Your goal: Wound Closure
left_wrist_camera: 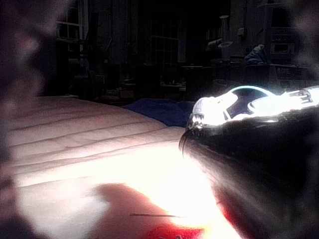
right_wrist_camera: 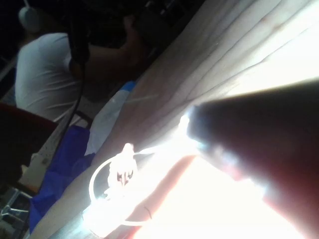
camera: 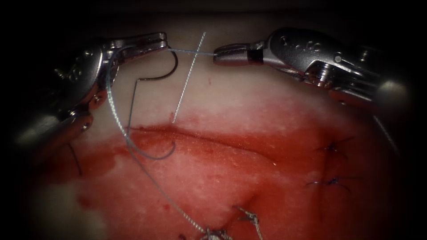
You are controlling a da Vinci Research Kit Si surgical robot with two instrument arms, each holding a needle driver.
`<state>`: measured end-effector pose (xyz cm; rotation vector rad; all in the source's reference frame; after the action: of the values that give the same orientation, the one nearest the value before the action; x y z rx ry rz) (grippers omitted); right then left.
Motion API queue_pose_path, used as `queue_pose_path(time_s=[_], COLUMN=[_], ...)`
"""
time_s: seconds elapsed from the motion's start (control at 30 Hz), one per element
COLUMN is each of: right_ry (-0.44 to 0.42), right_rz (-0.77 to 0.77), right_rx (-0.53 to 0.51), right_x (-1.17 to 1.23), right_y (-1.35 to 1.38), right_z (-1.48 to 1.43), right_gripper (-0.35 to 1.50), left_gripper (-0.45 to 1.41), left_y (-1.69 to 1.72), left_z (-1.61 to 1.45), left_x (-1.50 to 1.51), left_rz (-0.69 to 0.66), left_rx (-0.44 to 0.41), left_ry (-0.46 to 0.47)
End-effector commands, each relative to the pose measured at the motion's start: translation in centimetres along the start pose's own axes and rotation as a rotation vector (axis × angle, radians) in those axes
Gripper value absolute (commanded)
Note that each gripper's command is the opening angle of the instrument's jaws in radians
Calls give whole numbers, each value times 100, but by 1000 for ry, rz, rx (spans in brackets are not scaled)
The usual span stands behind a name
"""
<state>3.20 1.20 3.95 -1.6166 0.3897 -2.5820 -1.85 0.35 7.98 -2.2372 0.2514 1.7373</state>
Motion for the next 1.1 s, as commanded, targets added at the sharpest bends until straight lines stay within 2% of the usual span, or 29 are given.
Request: queue_pose_path(time_s=[0.03, 0.1, 0.13, 0.2, 0.23, 0.27, 0.33, 0.37, 0.43, 0.5, 0.53, 0.57, 0.6, 0.67, 0.7, 0.77, 0.87, 0.9, 0.97, 1.03, 1.1], right_ry=[-8, -8, -5, 0, -4, -36, -84, -140, -203, -225, -218, -201, -122, -37, 11, 44, -18, -70, -154, -255, -391], right_rz=[-3, -3, 63, 85, 85, 85, 92, 100, 110, 124, 134, 140, 210, 287, 366, 419, 461, 522, 614, 700, 793], right_rx=[5, 5, 22, 67, 79, 99, 143, 169, 194, 198, 194, 177, 128, 102, 62, -24, -164, -247, -349, -428, -523], right_x=[-15, -15, -16, -16, -16, -19, -24, -30, -39, -46, -51, -54, -60, -63, -62, -59, -43, -37, -31, -29, -29], right_y=[-10, -10, -11, -10, -9, -8, -10, -12, -14, -14, -12, -9, -1, 4, 9, 17, 34, 39, 44, 46, 45], right_z=[-2, -2, -1, 0, 0, -3, -8, -13, -21, -26, -26, -25, -16, -5, 5, 24, 70, 84, 94, 98, 99], right_gripper=[-35, -35, 5, 63, 90, 111, 118, 125, 125, 100, 74, 59, 32, -35, -35, -35, -35, -35, -35, -35, -35], left_gripper=[-45, -45, -45, -45, -45, -45, -45, -45, -45, -45, -45, -45, -45, -45, -45, -45, -45, -45, -45, -45, -45], left_y=[-12, -14, -16, -16, -16, -14, -14, -15, -18, -21, -22, -22, -21, -18, -18, -17, -17, -16, -17, -17, -17], left_z=[5, 2, -1, -2, -3, -4, -4, -6, -8, -10, -11, -12, -11, -9, -9, -6, -5, -6, -8, -10, -13], left_x=[8, 7, 7, 8, 9, 11, 14, 17, 19, 20, 20, 19, 18, 17, 16, 14, 5, 1, -5, -11, -17], left_rz=[6, 13, 18, 25, 36, 57, 200, 266, 273, 307, 314, 320, 335, 331, 333, 342, 358, 363, 366, 363, 355], left_rx=[35, 49, 58, 91, 168, 258, 200, 140, 170, 218, 249, 270, 282, 295, 298, 324, 371, 375, 372, 369, 366], left_ry=[-10, -14, -30, -67, -132, -250, -344, -410, -461, -503, -525, -547, -587, -630, -650, -712, -748, -760, -774, -788, -804])
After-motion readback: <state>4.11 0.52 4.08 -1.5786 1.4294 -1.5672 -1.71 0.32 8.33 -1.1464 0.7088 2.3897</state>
